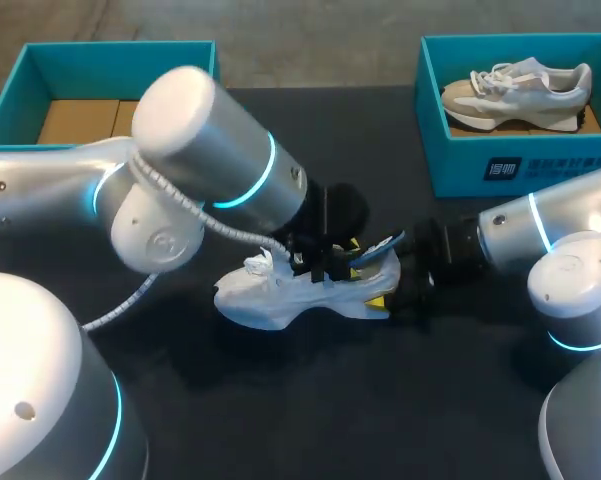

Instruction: Take the shoe out of the shoebox, open the shoe tongue, remove and reinsert the insole, then place the shoe into the shoebox

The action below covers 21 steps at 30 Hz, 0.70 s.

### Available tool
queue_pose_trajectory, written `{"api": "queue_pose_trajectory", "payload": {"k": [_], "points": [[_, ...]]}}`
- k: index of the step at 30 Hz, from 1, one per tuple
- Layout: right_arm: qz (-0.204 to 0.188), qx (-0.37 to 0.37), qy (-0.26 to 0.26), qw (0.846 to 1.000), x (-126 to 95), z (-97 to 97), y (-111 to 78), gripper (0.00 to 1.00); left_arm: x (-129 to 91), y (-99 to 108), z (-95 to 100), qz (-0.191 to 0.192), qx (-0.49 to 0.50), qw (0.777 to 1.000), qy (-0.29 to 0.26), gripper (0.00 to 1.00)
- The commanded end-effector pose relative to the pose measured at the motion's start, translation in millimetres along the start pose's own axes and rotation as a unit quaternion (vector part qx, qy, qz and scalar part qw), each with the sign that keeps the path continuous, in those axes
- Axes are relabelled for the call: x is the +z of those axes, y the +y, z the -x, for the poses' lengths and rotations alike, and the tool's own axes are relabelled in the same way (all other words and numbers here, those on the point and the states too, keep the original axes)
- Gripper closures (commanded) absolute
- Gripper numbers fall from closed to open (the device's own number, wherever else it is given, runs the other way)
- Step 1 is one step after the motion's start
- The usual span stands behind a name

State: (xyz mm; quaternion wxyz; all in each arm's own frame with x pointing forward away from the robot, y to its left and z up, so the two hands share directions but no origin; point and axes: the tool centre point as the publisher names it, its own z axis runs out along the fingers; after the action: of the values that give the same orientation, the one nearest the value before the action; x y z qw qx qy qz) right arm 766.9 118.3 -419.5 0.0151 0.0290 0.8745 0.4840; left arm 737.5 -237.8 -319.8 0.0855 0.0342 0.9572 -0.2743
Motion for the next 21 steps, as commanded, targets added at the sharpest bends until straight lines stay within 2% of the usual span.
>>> {"api": "queue_pose_trajectory", "payload": {"k": [1, 10, 13, 21], "points": [[-0.003, 0.001, 0.0, 1.0, 2.4, 2.1, -1.7, 1.0, 0.6, -0.2, -5.3, -0.001, -0.002, 0.999, -0.041, 0.54], [-0.003, 0.001, 0.0, 1.0, 2.4, 2.1, -1.7, 1.0, 2.4, -3.9, -2.8, 0.002, -0.004, 0.995, -0.095, 0.59], [-0.003, 0.001, 0.0, 1.0, 2.4, 2.1, -1.7, 1.0, 4.8, -5.4, -0.3, 0.005, -0.006, 0.994, -0.107, 0.56], [-0.003, 0.001, 0.0, 1.0, 2.4, 2.1, -1.7, 1.0, 10.5, -7.0, 2.1, 0.014, -0.001, 0.994, -0.111, 0.58]]}}
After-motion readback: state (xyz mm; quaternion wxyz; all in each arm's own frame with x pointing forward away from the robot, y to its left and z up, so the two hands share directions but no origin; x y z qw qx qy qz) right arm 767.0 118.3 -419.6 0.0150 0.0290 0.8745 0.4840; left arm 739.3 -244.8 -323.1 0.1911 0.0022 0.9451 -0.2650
